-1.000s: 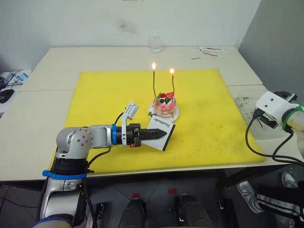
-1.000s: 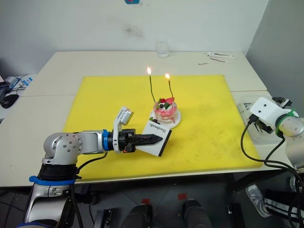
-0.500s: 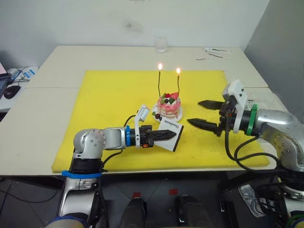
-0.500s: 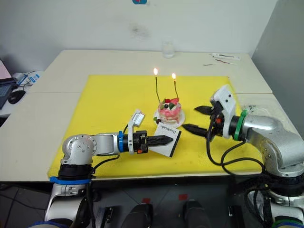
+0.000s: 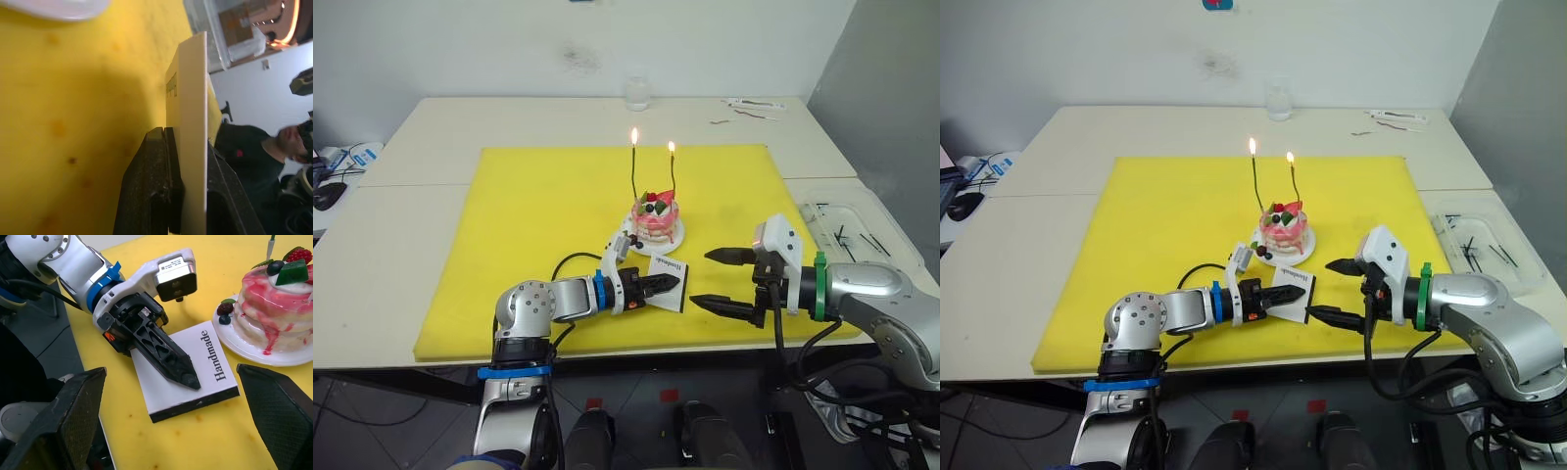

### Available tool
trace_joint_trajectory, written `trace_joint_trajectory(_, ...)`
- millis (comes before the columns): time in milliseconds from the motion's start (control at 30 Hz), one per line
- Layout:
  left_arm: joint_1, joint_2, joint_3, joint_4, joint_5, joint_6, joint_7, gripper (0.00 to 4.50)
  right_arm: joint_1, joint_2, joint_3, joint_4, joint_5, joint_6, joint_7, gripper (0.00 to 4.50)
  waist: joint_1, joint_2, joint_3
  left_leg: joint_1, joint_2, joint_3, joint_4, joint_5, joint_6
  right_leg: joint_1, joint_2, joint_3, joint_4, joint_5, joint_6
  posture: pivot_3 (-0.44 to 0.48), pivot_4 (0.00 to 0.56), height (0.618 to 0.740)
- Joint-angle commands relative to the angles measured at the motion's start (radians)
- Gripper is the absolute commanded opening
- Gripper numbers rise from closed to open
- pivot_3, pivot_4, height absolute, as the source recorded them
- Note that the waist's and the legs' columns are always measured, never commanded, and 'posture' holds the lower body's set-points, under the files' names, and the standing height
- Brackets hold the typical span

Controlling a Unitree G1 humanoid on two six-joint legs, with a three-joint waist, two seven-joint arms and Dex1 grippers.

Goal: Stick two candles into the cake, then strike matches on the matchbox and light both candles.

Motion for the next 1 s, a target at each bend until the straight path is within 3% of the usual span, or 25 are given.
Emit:
trace_joint_trajectory(33,0.010,0.002,0.058,-0.015,-0.002,0.006,0.046,0.48,-0.014,-0.015,-0.008,0.011,-0.016,-0.042,-0.009,4.47,-0.001,0.000,0.000,0.000,0.000,0.000,0.000,0.000,0.000,0.000,0.000,0.000,0.000,0.000,0.000,0.000,0.150,0.740)
trace_joint_trajectory(133,0.025,0.007,0.060,-0.040,-0.017,0.050,0.055,1.06,-0.015,-0.020,-0.005,0.029,-0.022,-0.058,-0.014,4.50,-0.001,0.000,0.000,0.001,0.000,0.000,0.000,0.000,0.000,0.000,0.001,0.000,0.001,0.000,0.000,0.000,0.150,0.740)
trace_joint_trajectory(333,0.049,0.040,0.062,-0.116,-0.014,0.125,0.079,2.83,-0.014,-0.020,0.002,0.065,-0.036,-0.093,-0.007,4.50,-0.001,0.000,0.000,0.000,0.000,0.000,0.000,0.000,0.000,0.000,0.000,0.000,0.000,0.000,0.000,0.000,0.150,0.740)
trace_joint_trajectory(467,0.055,0.135,0.069,-0.192,-0.020,0.191,0.060,3.95,-0.024,-0.038,0.006,0.105,-0.058,-0.122,0.006,4.50,-0.005,0.000,0.000,0.001,0.001,0.000,-0.001,0.000,0.000,0.000,0.001,0.000,0.000,0.000,0.000,0.000,0.150,0.740)
trace_joint_trajectory(533,0.074,0.238,0.045,-0.249,-0.020,0.207,0.025,4.48,-0.024,-0.055,0.000,0.133,-0.068,-0.140,0.013,4.50,-0.013,0.000,0.000,0.001,0.002,0.000,-0.001,0.000,0.000,0.000,0.002,0.000,0.001,0.000,-0.001,0.000,0.150,0.740)
trace_joint_trajectory(700,0.099,0.454,0.041,-0.347,-0.048,0.184,-0.095,4.48,-0.006,-0.085,-0.035,0.185,-0.060,-0.168,0.043,4.50,-0.026,0.001,-0.001,0.002,0.003,0.000,-0.001,0.000,0.000,0.000,0.002,0.001,0.001,-0.003,-0.006,0.000,0.150,0.740)
trace_joint_trajectory(800,0.087,0.556,0.052,-0.368,-0.032,0.033,-0.218,4.48,0.021,-0.102,-0.058,0.201,-0.065,-0.182,0.054,4.50,-0.021,0.001,0.000,0.001,0.002,0.000,-0.001,0.000,0.000,-0.001,0.002,0.000,0.001,-0.004,-0.007,0.000,0.150,0.740)
trace_joint_trajectory(900,0.094,0.680,0.007,-0.326,0.147,-0.289,-0.363,4.48,0.058,-0.104,-0.103,0.213,-0.069,-0.197,0.034,4.50,-0.012,0.000,0.000,0.000,0.001,0.001,-0.001,0.000,0.000,-0.002,0.000,0.000,-0.001,-0.004,-0.007,0.000,0.150,0.740)
trace_joint_trajectory(1000,0.093,0.707,-0.057,-0.190,0.382,-0.627,-0.359,4.48,0.100,-0.076,-0.149,0.205,-0.071,-0.221,-0.007,4.50,0.002,0.001,-0.001,-0.001,0.000,0.002,-0.002,0.000,0.000,-0.002,-0.001,0.001,-0.002,-0.004,-0.007,0.000,0.150,0.740)
